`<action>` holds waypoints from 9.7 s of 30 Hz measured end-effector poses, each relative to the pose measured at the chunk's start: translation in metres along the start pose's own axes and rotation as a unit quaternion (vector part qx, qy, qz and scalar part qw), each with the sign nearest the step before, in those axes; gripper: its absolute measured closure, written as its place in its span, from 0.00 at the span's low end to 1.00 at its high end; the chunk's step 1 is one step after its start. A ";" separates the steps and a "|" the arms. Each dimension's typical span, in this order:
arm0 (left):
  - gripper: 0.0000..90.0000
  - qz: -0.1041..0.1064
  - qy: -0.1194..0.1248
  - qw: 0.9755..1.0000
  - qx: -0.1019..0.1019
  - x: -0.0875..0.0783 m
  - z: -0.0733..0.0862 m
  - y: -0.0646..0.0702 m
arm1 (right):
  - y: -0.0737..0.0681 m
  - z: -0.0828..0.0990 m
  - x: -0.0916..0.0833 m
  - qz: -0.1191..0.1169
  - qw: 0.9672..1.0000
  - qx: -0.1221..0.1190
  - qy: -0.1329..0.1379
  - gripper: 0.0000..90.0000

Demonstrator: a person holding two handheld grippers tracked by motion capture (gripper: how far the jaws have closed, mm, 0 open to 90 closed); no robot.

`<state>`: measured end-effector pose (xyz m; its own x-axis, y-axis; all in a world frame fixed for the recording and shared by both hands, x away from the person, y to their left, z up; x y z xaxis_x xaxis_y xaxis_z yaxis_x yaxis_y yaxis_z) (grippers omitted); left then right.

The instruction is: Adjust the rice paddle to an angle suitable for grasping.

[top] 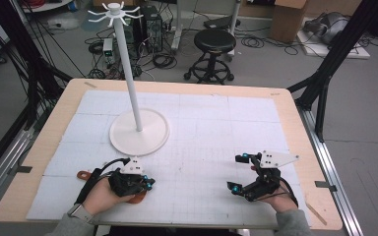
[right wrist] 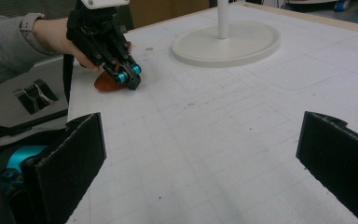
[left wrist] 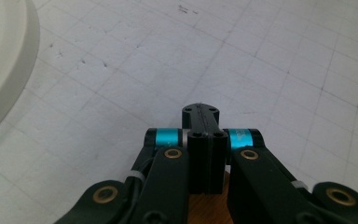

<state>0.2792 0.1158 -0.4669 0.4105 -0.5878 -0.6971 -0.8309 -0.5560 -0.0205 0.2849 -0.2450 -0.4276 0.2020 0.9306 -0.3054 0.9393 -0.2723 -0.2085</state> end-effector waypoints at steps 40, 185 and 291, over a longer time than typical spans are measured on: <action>1.00 -0.016 0.015 0.998 -0.055 -0.013 0.018 -0.024 | -0.001 0.003 0.003 0.003 1.000 -0.005 -0.022 0.00; 1.00 -0.018 0.004 1.000 0.000 -0.090 0.087 -0.008 | -0.003 0.007 0.007 -0.012 0.999 0.002 -0.036 0.00; 0.88 0.003 0.027 0.999 0.017 -0.065 0.026 -0.029 | -0.003 0.006 0.006 -0.009 0.999 -0.003 -0.031 0.00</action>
<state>0.2665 0.1851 -0.4392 0.4254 -0.6225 -0.6570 -0.8448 -0.5335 -0.0415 0.2819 -0.2401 -0.4342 0.1668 0.9184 -0.3587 0.9445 -0.2533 -0.2093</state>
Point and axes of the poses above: each handheld gripper's, and its own axes: x roughly forward along the jaws, z roughly out of its underside, y roughly to its right, the point moved 4 cm from there along x, roughly forward along the jaws, and after that the axes turned 8 degrees about -z, right-handed, at the moved point
